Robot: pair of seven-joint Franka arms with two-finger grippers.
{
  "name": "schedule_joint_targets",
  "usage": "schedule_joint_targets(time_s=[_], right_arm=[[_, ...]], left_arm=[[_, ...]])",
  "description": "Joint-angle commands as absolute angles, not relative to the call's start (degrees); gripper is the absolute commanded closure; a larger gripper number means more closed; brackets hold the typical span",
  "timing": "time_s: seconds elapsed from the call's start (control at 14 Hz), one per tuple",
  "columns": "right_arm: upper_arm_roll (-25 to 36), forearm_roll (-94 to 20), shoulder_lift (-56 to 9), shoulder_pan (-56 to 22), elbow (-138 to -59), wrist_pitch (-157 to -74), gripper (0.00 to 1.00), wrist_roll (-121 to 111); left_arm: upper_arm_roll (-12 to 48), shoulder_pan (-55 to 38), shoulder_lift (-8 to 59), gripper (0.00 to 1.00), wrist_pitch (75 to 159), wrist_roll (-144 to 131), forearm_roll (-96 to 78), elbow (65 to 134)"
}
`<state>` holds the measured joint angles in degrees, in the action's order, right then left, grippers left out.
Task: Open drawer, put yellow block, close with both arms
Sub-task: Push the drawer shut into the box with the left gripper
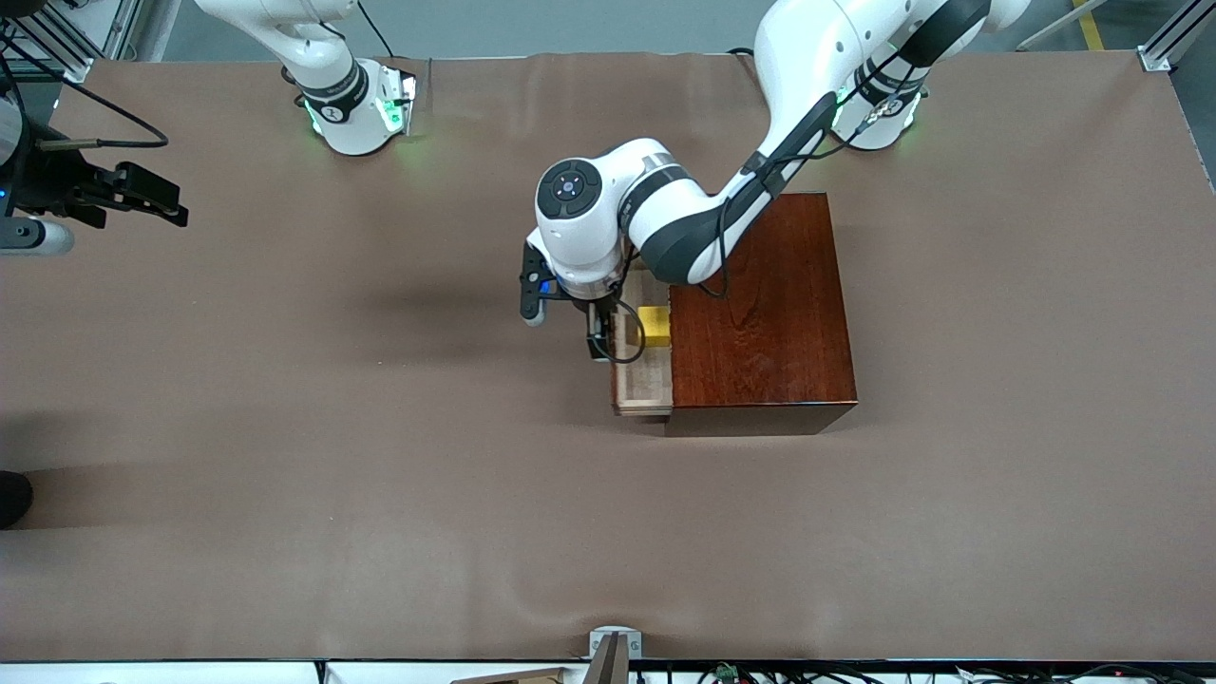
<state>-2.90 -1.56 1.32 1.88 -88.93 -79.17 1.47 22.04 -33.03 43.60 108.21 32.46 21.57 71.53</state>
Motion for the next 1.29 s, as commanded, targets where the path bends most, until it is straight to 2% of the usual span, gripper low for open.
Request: schedule_joint_targets(time_s=[0.0,0.57,0.79,1.07,1.21], right_arm=[[-3.69,-1.67,3.16,3.16,-89.65,-78.93,0.0,1.41],[-3.87,0.08,3.25,2.99,-89.21,-82.17,0.0,1.41],[-3.78,1.05,3.16,3.16,-88.95,-83.41,0.0,1.49],[-3.52,1.05,3.77,3.25,-89.03,-81.4,0.0,1.41],[-3.43,1.05,4.04,3.78,-89.03,-80.43,0.0,1.32]], left_arm=[[21.45,-32.43,42.54,0.0,102.49,33.84,25.92,71.54],[21.45,-30.59,42.63,0.0,91.95,33.84,27.25,71.89],[21.71,-31.02,42.63,0.0,91.49,33.49,26.64,71.72],[22.67,-34.54,42.54,0.0,103.86,23.6,26.28,71.37],[24.25,-34.46,38.44,0.0,104.33,10.71,26.02,71.19]])
